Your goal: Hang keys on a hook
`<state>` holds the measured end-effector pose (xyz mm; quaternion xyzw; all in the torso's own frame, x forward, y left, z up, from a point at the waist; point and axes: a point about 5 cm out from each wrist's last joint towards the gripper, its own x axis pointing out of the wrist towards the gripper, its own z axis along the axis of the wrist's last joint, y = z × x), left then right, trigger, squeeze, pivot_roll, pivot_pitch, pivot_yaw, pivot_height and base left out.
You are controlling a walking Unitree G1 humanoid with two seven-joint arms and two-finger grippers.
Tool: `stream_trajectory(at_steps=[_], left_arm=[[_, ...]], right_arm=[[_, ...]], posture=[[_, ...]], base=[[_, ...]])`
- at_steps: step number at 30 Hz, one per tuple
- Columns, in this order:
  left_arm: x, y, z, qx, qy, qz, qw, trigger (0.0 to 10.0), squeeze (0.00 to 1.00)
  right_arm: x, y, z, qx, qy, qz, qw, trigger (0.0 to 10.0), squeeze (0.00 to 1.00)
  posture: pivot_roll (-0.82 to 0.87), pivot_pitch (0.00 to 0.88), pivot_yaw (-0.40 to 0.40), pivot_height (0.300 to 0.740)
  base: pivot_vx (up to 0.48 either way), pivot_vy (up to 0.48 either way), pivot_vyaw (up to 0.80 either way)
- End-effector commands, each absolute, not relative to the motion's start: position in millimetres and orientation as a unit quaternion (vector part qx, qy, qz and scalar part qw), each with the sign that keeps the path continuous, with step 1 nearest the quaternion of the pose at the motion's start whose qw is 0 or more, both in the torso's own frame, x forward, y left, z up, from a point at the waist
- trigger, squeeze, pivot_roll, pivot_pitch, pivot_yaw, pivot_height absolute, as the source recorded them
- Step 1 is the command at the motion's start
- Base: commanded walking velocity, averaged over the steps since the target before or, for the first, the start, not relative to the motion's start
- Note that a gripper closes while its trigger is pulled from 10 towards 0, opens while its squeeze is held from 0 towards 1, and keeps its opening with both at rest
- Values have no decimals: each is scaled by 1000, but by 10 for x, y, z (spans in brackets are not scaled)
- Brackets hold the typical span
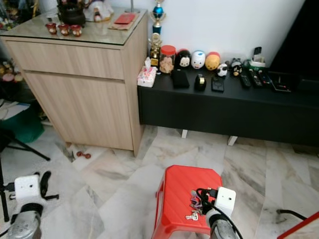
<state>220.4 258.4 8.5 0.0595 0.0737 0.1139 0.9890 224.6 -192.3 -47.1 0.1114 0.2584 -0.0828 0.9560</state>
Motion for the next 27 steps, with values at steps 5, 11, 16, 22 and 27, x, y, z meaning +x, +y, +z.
stream_trajectory(at_steps=[5,11,16,22,27], left_arm=[[2180,2459,226,37,33,83,995,10000,0],[2057,2323,375,34,12,63,997,10000,0],[2120,2373,441,43,9,71,997,10000,0],[2189,2370,561,39,9,63,997,10000,0],[2203,2375,570,39,11,60,997,10000,0]], right_arm=[[2291,-1977,-419,110,243,-88,960,10000,0],[2251,-2037,-393,108,224,-91,964,10000,0],[2247,-2062,-421,102,242,-95,960,10000,0],[2314,-2032,-398,104,246,-93,959,10000,0],[2313,-1987,-412,107,249,-94,958,10000,0]], posture=[[206,48,-100,740],[187,41,-102,740],[182,27,-105,740],[189,12,-90,715],[181,0,-66,685]], base=[[0,0,0],[0,0,0],[0,0,0],[0,0,0],[0,0,0]])
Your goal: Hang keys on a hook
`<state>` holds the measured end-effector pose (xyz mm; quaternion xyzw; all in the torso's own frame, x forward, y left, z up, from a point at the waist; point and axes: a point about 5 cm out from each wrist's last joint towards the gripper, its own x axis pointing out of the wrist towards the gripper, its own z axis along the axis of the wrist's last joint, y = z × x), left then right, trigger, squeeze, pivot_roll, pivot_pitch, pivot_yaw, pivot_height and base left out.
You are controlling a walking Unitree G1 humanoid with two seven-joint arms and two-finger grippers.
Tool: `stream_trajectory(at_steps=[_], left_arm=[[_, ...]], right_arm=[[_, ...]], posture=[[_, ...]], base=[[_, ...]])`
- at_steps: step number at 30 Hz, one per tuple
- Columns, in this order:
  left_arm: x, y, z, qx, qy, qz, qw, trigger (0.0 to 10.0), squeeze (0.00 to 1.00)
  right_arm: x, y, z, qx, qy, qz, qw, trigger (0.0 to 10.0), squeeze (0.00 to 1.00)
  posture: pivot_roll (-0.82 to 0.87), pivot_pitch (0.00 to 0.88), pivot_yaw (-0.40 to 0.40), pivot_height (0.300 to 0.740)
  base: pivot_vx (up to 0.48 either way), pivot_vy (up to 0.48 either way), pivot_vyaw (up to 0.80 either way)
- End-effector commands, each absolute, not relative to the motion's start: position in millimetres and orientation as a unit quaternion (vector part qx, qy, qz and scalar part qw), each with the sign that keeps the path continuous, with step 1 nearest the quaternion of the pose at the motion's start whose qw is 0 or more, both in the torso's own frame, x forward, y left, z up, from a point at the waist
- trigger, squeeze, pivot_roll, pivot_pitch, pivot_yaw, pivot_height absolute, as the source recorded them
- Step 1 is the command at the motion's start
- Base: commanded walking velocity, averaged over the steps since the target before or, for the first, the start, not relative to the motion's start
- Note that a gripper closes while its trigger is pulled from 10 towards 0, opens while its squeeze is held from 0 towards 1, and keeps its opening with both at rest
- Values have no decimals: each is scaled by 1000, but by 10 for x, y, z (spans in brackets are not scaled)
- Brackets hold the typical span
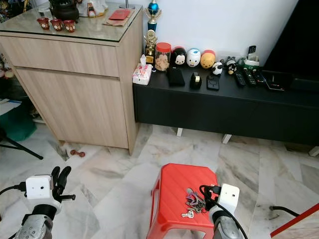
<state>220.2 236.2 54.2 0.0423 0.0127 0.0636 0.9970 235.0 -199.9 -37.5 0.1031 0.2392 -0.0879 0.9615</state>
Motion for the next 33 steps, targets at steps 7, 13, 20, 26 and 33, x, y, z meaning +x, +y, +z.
stream_trajectory(at_steps=[7,13,20,26,33], left_arm=[[2245,2368,574,39,21,58,997,10000,0],[2259,2379,595,31,23,60,997,10000,0],[2259,2374,602,27,26,60,997,10000,0],[2274,2385,617,28,27,62,997,10000,0],[2286,2388,632,28,27,62,997,10000,0]], right_arm=[[2282,-1973,-437,110,254,-95,956,10000,0],[2304,-1985,-415,113,244,-101,958,10000,0],[2342,-1948,-406,114,248,-94,957,10000,0],[2342,-1930,-414,118,251,-89,957,10000,0],[2327,-1923,-428,119,254,-87,956,10000,0]], posture=[[180,0,-60,635],[198,10,-72,606],[204,29,-76,606],[201,38,-71,606],[202,45,-69,606]], base=[[0,0,0],[0,0,0],[0,0,0],[0,0,0],[0,0,0]])
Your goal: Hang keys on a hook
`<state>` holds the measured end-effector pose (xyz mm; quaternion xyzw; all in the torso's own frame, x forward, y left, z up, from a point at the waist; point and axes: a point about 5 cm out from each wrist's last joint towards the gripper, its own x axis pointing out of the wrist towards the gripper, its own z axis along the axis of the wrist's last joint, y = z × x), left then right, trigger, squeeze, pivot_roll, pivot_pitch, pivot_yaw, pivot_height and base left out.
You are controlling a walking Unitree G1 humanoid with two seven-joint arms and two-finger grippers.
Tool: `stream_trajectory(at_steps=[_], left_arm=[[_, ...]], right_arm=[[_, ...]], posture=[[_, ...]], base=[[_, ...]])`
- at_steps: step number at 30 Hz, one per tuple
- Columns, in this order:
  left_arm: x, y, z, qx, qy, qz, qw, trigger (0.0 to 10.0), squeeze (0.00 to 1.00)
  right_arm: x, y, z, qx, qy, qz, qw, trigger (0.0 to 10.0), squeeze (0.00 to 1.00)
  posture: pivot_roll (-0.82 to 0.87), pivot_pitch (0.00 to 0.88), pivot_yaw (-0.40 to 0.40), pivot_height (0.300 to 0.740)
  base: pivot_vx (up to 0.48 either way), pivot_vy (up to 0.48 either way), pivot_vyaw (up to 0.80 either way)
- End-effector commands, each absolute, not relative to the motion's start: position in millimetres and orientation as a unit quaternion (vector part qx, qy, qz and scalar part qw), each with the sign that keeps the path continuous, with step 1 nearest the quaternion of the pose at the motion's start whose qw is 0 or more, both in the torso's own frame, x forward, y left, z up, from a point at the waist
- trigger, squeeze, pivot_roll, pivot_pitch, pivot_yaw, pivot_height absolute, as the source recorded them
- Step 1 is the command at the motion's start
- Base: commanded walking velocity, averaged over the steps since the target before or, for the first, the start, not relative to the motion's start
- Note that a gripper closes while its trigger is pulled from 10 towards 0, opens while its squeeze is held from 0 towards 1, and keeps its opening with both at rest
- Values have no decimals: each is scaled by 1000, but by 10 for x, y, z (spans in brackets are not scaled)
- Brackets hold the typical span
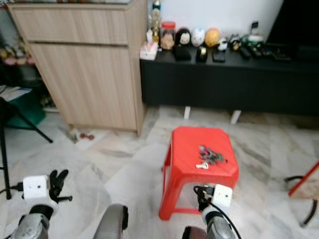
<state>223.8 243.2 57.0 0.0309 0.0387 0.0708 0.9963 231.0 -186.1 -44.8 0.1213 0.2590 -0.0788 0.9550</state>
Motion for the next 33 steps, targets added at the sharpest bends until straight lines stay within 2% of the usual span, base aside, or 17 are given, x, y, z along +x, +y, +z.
stream_trajectory(at_steps=[1,15,23,33], left_arm=[[2287,2389,635,27,27,62,997,10000,0],[2315,2379,670,25,19,60,998,10000,0],[2319,2384,682,24,15,63,998,10000,0],[2317,2385,684,22,13,64,998,10000,0]], right_arm=[[2327,-1922,-428,120,254,-87,956,10000,0],[2372,-1970,-387,116,242,-98,958,10000,0],[2425,-1899,-338,105,222,-67,967,10000,0],[2425,-1892,-335,108,219,-74,967,10000,0]], posture=[[202,45,-69,606],[203,50,-71,606],[204,49,-72,606],[205,51,-72,606]], base=[[0,0,0],[263,0,0],[314,0,0],[310,0,0]])
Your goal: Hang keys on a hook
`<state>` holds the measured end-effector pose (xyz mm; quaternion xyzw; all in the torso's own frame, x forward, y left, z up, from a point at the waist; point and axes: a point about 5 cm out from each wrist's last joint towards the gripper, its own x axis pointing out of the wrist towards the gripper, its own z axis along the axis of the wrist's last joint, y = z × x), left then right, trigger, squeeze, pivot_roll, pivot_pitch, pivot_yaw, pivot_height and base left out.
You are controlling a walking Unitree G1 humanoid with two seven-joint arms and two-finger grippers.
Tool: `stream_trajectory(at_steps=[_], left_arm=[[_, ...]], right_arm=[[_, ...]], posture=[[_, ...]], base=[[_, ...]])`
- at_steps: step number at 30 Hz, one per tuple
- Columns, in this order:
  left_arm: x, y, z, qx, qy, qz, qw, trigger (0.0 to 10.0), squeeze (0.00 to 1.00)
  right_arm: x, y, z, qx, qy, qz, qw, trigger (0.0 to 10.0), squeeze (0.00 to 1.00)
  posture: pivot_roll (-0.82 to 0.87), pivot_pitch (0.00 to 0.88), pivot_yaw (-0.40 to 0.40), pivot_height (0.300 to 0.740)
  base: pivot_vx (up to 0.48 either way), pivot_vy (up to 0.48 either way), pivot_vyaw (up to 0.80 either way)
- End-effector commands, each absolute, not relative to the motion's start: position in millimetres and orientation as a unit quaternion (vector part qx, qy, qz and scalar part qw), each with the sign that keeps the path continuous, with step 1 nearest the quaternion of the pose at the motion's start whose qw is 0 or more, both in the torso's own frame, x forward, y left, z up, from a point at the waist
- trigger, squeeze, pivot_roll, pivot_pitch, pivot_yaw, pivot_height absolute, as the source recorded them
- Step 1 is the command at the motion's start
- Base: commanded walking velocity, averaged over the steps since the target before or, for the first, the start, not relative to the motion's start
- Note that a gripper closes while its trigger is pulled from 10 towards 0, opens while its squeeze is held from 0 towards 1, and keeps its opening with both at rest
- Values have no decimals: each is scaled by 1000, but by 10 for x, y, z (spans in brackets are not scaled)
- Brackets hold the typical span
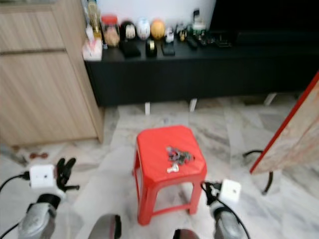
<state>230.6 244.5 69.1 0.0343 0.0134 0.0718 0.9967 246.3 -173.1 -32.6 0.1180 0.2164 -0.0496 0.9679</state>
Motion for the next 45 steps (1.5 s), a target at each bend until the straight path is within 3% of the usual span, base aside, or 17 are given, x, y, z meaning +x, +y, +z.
stream_trajectory(at_steps=[1,11,23,28,39,45], left_arm=[[2317,2385,684,22,13,64,998,10000,0],[2309,2383,675,22,16,65,998,10000,0],[2288,2432,610,15,28,79,996,10000,0],[2184,2478,381,-39,85,89,992,10000,0],[2142,2464,360,-29,83,93,992,10000,0],[2172,2487,397,-29,74,99,992,10000,0]], right_arm=[[2425,-1892,-335,108,219,-74,967,10000,0],[2426,-1910,-328,102,216,-71,969,10000,0],[2449,-1866,-320,98,217,-55,970,10000,0],[2475,-1857,-301,94,214,-49,971,10000,0],[2553,-1827,-244,89,204,-33,974,10000,0],[2546,-1823,-254,93,208,-32,973,10000,0]], posture=[[205,51,-72,606],[205,51,-72,606],[208,54,-74,606],[210,54,-80,606],[214,58,-93,606],[209,59,-91,636]], base=[[296,0,0],[289,0,0],[0,0,0],[0,0,0],[0,0,0],[41,0,0]])
